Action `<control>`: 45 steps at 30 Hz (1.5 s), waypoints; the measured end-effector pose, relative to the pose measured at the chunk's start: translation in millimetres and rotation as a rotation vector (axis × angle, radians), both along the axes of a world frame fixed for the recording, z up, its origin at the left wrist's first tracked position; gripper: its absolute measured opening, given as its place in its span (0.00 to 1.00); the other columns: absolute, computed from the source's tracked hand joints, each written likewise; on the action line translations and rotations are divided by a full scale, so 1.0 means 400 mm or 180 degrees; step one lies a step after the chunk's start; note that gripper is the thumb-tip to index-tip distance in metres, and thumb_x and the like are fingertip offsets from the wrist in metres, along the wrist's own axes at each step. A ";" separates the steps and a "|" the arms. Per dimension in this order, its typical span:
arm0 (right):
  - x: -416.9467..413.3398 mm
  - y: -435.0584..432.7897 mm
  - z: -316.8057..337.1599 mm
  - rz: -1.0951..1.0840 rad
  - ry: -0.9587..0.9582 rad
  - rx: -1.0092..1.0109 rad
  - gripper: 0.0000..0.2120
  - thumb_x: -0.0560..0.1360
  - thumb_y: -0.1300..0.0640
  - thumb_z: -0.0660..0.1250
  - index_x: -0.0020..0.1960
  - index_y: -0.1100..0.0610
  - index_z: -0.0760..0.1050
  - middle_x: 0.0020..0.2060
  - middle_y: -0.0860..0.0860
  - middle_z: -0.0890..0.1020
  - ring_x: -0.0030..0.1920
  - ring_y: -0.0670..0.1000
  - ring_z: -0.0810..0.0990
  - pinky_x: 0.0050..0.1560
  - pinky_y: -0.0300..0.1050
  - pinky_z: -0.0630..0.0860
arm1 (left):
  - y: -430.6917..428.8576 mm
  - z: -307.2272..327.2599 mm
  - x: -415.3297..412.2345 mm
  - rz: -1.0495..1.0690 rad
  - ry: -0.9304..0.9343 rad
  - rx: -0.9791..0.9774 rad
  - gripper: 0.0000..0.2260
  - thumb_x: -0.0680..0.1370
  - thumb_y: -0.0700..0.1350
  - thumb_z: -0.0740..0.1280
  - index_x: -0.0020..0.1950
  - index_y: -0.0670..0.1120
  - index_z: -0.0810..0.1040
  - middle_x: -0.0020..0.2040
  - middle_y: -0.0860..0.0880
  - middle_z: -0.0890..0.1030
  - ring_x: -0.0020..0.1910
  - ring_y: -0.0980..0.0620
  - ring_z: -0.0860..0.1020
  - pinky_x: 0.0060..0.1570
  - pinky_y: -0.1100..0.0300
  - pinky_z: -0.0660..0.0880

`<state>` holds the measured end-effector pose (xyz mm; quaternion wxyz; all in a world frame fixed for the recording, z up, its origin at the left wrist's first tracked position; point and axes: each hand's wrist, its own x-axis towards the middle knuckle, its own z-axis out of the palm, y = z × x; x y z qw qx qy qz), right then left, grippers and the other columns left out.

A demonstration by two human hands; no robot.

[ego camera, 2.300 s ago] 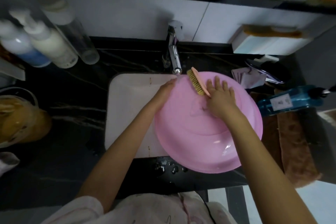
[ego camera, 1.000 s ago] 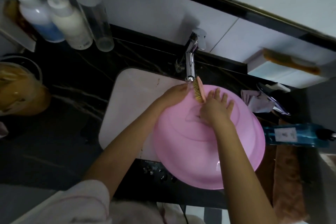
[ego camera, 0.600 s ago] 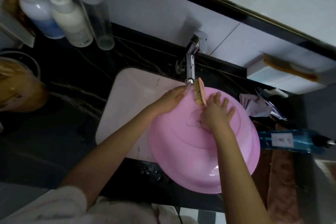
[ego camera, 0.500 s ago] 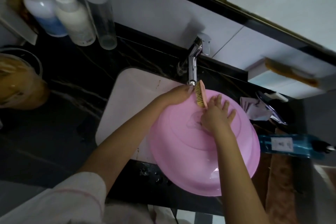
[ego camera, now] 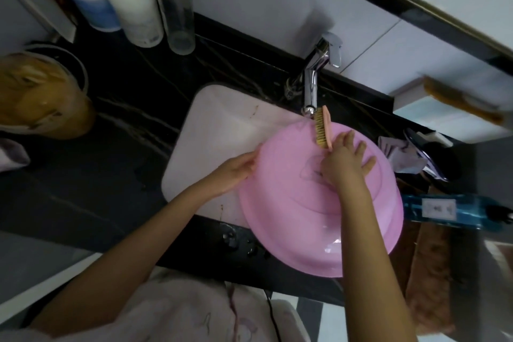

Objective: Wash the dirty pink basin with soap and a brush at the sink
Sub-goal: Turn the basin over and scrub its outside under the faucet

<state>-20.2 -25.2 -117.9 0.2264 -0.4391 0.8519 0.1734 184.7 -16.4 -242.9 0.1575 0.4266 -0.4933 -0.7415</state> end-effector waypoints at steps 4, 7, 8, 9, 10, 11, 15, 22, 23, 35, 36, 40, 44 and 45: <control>0.003 0.011 0.007 -0.0078 -0.0013 0.0001 0.33 0.78 0.64 0.52 0.77 0.58 0.40 0.77 0.51 0.39 0.76 0.59 0.37 0.71 0.64 0.37 | 0.016 -0.010 -0.016 0.0298 -0.1054 0.0376 0.26 0.81 0.52 0.58 0.76 0.45 0.57 0.74 0.47 0.62 0.71 0.49 0.64 0.68 0.56 0.63; 0.006 0.028 0.018 -0.0271 0.0062 0.0078 0.34 0.77 0.66 0.52 0.77 0.58 0.39 0.76 0.51 0.38 0.75 0.60 0.37 0.70 0.67 0.38 | 0.022 0.010 -0.058 0.0369 -0.0534 0.1106 0.25 0.81 0.60 0.51 0.73 0.48 0.64 0.68 0.47 0.71 0.63 0.48 0.73 0.57 0.56 0.73; 0.007 0.035 0.022 -0.0332 0.0138 0.0132 0.34 0.77 0.66 0.53 0.77 0.58 0.39 0.76 0.52 0.38 0.75 0.61 0.38 0.70 0.68 0.39 | 0.016 0.002 -0.068 0.0448 -0.0435 0.1163 0.26 0.80 0.62 0.51 0.72 0.48 0.66 0.66 0.47 0.74 0.62 0.48 0.74 0.56 0.56 0.73; 0.006 0.047 0.030 -0.0356 0.0234 0.0166 0.34 0.77 0.65 0.54 0.77 0.58 0.39 0.76 0.53 0.39 0.75 0.62 0.38 0.70 0.68 0.39 | 0.009 0.000 -0.081 0.0513 -0.0330 0.1165 0.29 0.78 0.64 0.52 0.72 0.48 0.67 0.66 0.47 0.74 0.62 0.47 0.74 0.57 0.56 0.73; 0.002 0.056 0.037 -0.0304 0.0305 0.0189 0.34 0.78 0.63 0.54 0.77 0.57 0.39 0.76 0.54 0.39 0.75 0.62 0.39 0.70 0.67 0.40 | 0.002 -0.007 -0.093 0.0556 -0.0272 0.1136 0.32 0.76 0.67 0.54 0.72 0.48 0.67 0.66 0.46 0.74 0.63 0.47 0.74 0.60 0.54 0.72; -0.003 0.063 0.043 -0.0172 0.0331 0.0192 0.33 0.78 0.61 0.54 0.77 0.57 0.39 0.76 0.55 0.39 0.75 0.62 0.39 0.71 0.65 0.40 | -0.011 -0.017 -0.105 0.0604 -0.0237 0.1093 0.35 0.72 0.70 0.55 0.71 0.49 0.69 0.66 0.46 0.75 0.62 0.47 0.75 0.64 0.51 0.71; -0.042 0.065 0.062 0.0386 0.0212 0.0160 0.30 0.81 0.59 0.51 0.78 0.55 0.40 0.76 0.56 0.40 0.76 0.59 0.40 0.74 0.55 0.42 | -0.088 -0.100 -0.154 0.0929 -0.0165 0.1057 0.29 0.76 0.64 0.55 0.68 0.46 0.72 0.65 0.44 0.75 0.63 0.47 0.74 0.68 0.49 0.66; -0.023 0.045 0.063 0.0424 0.0288 0.0266 0.30 0.79 0.59 0.49 0.78 0.50 0.42 0.77 0.52 0.40 0.76 0.55 0.39 0.70 0.68 0.39 | -0.128 -0.023 -0.165 0.0688 0.0174 0.1229 0.14 0.82 0.50 0.52 0.50 0.48 0.77 0.47 0.49 0.79 0.47 0.53 0.76 0.48 0.59 0.72; -0.025 0.045 0.065 0.0374 0.0267 0.0293 0.30 0.79 0.59 0.49 0.77 0.49 0.42 0.77 0.50 0.40 0.76 0.54 0.38 0.68 0.71 0.39 | -0.129 -0.022 -0.169 0.0637 0.0184 0.1180 0.14 0.82 0.50 0.53 0.49 0.49 0.77 0.47 0.49 0.79 0.46 0.53 0.76 0.48 0.59 0.72; -0.092 0.095 0.070 0.0465 0.0026 -0.0158 0.30 0.80 0.57 0.52 0.78 0.52 0.40 0.76 0.55 0.38 0.76 0.56 0.40 0.74 0.51 0.40 | -0.175 0.028 -0.287 0.0272 0.0244 0.0730 0.12 0.78 0.52 0.60 0.51 0.47 0.78 0.52 0.44 0.79 0.52 0.47 0.76 0.59 0.52 0.70; -0.090 0.088 0.066 0.0480 0.0032 -0.0163 0.30 0.80 0.57 0.52 0.78 0.52 0.41 0.76 0.55 0.38 0.76 0.55 0.40 0.74 0.50 0.40 | -0.178 0.023 -0.288 0.0293 0.0285 0.0782 0.12 0.77 0.53 0.61 0.51 0.47 0.78 0.51 0.44 0.80 0.51 0.47 0.77 0.57 0.52 0.70; -0.080 0.062 0.054 0.0423 0.0004 -0.0108 0.31 0.79 0.59 0.52 0.78 0.53 0.41 0.76 0.55 0.38 0.76 0.56 0.39 0.74 0.52 0.39 | -0.172 0.026 -0.278 0.0350 0.0371 0.0895 0.12 0.76 0.53 0.63 0.53 0.48 0.80 0.53 0.44 0.81 0.53 0.48 0.78 0.62 0.50 0.70; -0.069 0.063 0.040 0.0421 -0.0099 -0.0112 0.33 0.79 0.59 0.53 0.78 0.53 0.40 0.76 0.56 0.38 0.76 0.57 0.39 0.74 0.53 0.38 | -0.150 0.024 -0.267 0.0381 0.0056 0.0367 0.17 0.79 0.51 0.59 0.65 0.51 0.75 0.64 0.49 0.76 0.62 0.50 0.74 0.68 0.50 0.66; -0.069 0.062 0.040 0.0404 -0.0087 -0.0127 0.33 0.79 0.59 0.54 0.78 0.54 0.39 0.76 0.56 0.38 0.76 0.57 0.38 0.74 0.53 0.37 | -0.151 0.035 -0.274 0.0205 -0.0117 0.0000 0.18 0.80 0.49 0.56 0.70 0.50 0.71 0.67 0.49 0.72 0.65 0.51 0.71 0.69 0.52 0.64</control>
